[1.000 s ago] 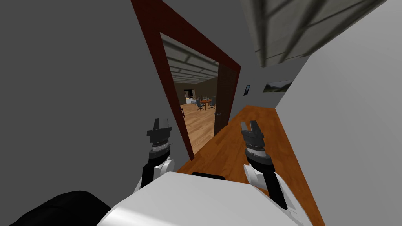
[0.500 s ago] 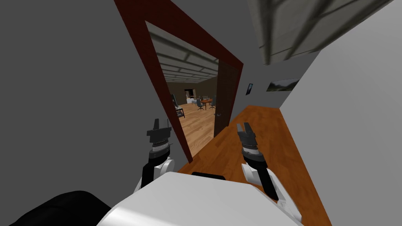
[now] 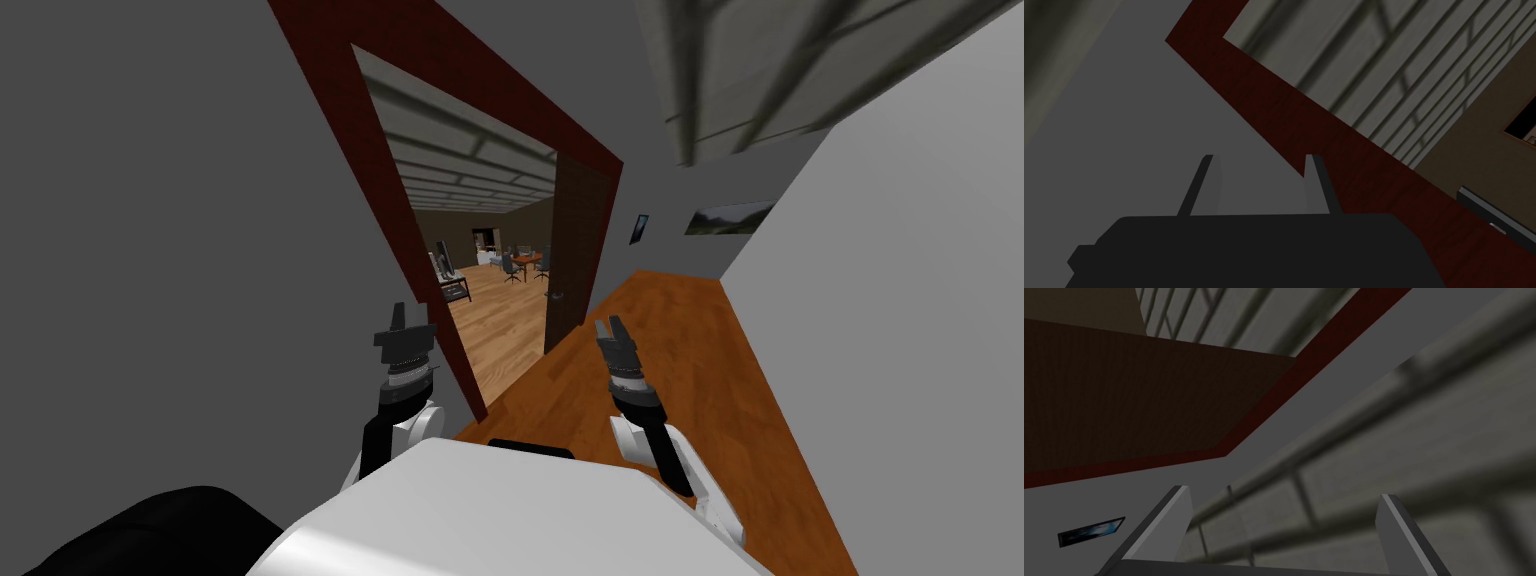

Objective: Push the door open

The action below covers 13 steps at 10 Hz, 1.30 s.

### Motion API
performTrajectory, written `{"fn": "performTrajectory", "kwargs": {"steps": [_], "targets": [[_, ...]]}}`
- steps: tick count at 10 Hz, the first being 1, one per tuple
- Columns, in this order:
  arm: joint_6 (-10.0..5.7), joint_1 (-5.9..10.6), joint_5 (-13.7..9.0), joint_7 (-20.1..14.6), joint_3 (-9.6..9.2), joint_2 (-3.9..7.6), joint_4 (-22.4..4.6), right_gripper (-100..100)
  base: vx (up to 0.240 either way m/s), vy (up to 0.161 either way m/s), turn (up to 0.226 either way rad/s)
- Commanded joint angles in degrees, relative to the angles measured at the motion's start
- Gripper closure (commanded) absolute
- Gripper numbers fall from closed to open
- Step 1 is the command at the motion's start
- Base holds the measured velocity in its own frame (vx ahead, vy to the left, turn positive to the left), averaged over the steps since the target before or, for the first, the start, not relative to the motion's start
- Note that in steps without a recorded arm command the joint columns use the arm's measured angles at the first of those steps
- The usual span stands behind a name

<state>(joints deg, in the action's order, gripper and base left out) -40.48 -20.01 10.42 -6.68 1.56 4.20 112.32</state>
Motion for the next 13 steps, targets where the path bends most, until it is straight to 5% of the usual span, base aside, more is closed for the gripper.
{"fn": "performTrajectory", "kwargs": {"steps": [1, 13], "targets": [[-0.29, 0.8, 0.45, -0.62, -0.15, 0.31, -2.03, -100, 0.105, -0.065, 0.038], [-3.03, 6.7, 4.05, -4.82, -1.61, 1.94, -17.98, -100, 0.09, -0.078, 0.04]]}}
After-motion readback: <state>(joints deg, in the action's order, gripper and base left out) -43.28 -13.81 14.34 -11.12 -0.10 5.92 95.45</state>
